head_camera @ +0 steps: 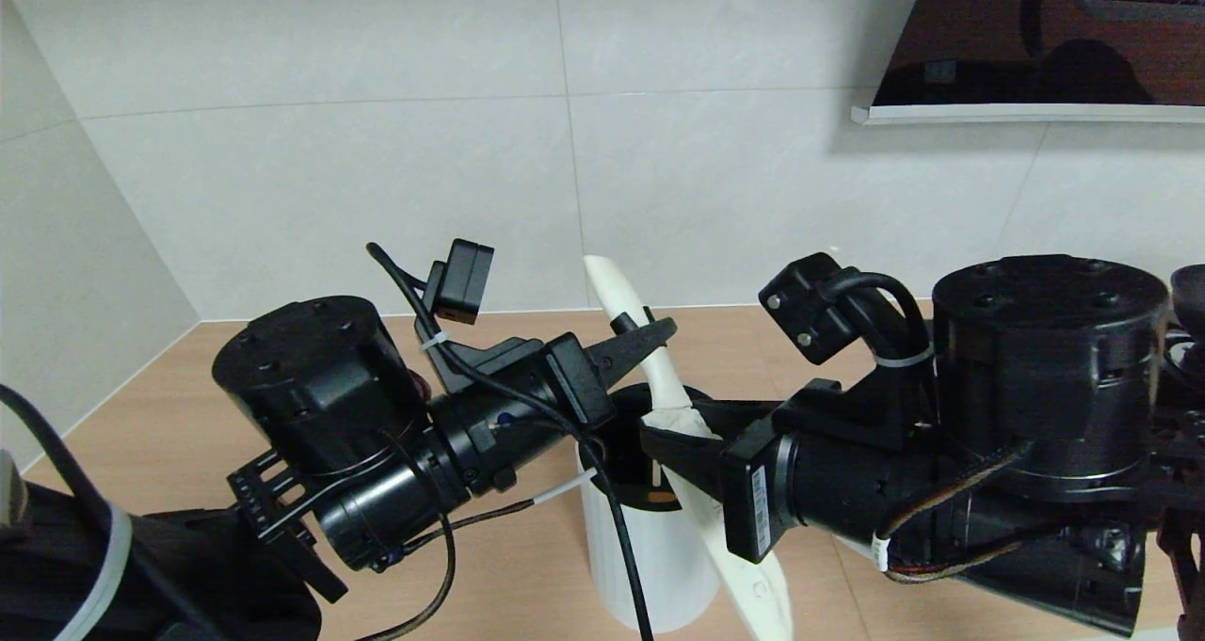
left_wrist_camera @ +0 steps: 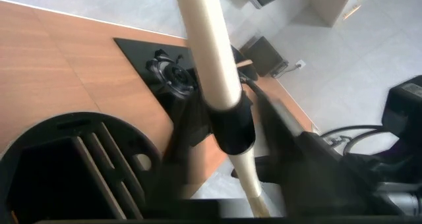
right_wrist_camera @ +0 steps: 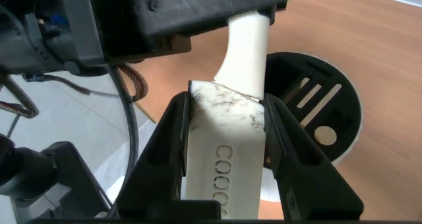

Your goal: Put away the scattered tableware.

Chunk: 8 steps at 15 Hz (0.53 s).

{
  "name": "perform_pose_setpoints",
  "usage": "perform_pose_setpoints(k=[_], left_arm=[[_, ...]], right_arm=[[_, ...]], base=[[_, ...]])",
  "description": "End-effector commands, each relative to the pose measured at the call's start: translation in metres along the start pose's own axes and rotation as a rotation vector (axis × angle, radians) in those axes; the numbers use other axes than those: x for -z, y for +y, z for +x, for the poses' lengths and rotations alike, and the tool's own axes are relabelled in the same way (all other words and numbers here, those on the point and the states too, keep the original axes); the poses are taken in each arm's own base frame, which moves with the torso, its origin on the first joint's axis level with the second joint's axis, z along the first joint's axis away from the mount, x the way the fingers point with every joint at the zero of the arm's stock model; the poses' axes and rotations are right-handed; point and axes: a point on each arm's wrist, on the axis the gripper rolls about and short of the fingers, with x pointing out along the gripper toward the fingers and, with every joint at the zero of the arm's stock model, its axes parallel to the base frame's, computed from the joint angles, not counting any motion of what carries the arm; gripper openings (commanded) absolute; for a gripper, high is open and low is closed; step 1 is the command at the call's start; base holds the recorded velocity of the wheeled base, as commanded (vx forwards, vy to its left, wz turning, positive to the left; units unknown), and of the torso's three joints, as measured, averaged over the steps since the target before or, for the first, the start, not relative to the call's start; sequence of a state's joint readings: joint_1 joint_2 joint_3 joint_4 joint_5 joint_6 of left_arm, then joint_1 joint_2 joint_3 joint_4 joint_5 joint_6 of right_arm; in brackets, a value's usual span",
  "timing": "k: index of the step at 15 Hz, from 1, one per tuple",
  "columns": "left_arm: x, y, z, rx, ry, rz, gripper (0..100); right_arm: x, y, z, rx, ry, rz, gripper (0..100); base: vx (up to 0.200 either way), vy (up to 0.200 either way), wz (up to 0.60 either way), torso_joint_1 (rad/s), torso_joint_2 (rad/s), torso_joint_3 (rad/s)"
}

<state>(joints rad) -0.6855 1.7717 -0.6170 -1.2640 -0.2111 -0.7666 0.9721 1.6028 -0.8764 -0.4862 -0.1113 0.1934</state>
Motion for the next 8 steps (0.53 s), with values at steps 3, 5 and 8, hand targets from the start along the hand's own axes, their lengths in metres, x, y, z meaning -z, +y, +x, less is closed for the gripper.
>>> perform_pose_setpoints(k=[3, 5, 8], left_arm=[[-0.0018, -0.002, -0.0009, 0.005, -0.007, 0.001, 0], [-0.0021, -0.0024, -0.0011, 0.006, -0.008, 0.002, 0], [-0.0033, -0.0036, -0.0014, 0.016, -0.017, 0.005, 0]], right_arm=[[-0.0006, -0.0003, -0.0008, 0.001, -0.003, 0.0, 0], [-0.001, -0.0007, -0.0011, 0.002, -0.004, 0.001, 0], [-0.0006, -0.0025, 0.0003, 0.009, -0.001, 0.002, 0]], base=[[0.0, 0.0, 0.0, 0.0, 0.0, 0.0], [0.0, 0.0, 0.0, 0.0, 0.0, 0.0], [0.0, 0.0, 0.0, 0.0, 0.0, 0.0]])
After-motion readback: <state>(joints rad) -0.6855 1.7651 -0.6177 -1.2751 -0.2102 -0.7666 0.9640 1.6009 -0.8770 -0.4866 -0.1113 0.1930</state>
